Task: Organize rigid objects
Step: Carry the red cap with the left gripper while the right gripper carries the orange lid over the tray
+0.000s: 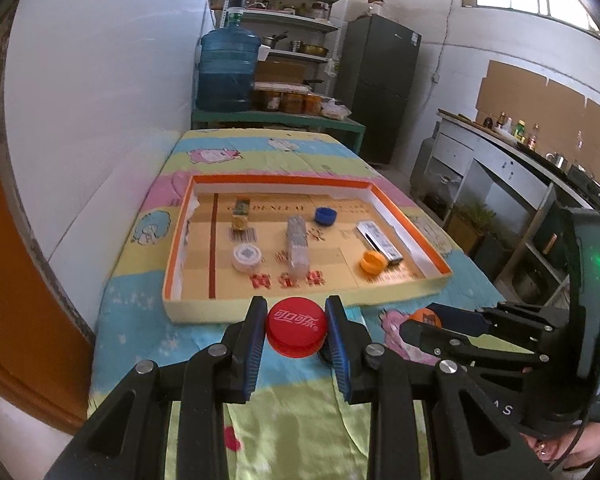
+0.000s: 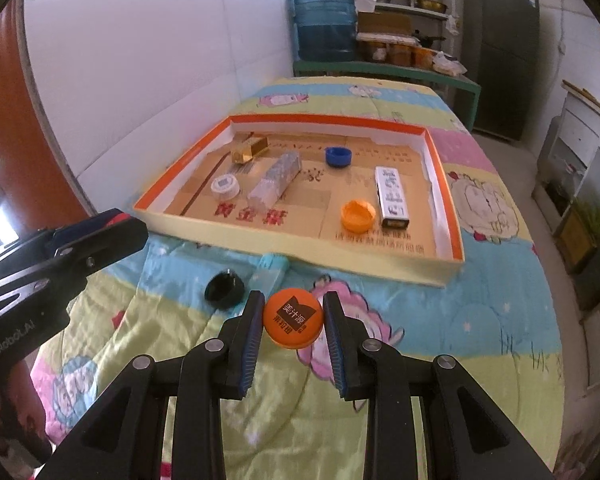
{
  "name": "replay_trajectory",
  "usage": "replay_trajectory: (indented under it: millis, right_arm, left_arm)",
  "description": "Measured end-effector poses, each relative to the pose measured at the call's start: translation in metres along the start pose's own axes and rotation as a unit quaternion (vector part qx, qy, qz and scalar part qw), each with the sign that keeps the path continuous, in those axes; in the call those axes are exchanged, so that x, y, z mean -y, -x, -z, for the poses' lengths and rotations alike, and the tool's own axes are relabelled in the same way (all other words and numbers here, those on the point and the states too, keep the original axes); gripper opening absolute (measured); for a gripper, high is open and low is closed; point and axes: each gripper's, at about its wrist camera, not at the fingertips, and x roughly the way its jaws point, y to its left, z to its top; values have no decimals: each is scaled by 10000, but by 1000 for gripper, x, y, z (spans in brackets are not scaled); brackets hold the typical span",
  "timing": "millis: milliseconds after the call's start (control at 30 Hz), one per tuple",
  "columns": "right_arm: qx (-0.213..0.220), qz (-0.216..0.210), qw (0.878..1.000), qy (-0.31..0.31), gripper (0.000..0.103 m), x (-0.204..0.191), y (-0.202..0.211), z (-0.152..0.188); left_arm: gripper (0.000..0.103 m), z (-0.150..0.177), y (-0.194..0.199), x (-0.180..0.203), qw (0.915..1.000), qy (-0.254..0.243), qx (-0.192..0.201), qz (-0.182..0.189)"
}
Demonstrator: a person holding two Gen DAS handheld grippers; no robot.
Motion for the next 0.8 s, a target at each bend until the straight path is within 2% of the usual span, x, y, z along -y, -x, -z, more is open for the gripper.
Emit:
replay_trajectory:
  millis: [400, 800]
  right_arm:
    - [78, -92, 9999, 84, 31, 2, -21, -35]
    - [59, -196, 9997, 141, 31, 4, -46, -60]
  left_arm:
    - [31, -30, -26, -18, 9997, 118, 53, -200]
    - [31, -40, -55, -39, 9987, 289, -79, -403]
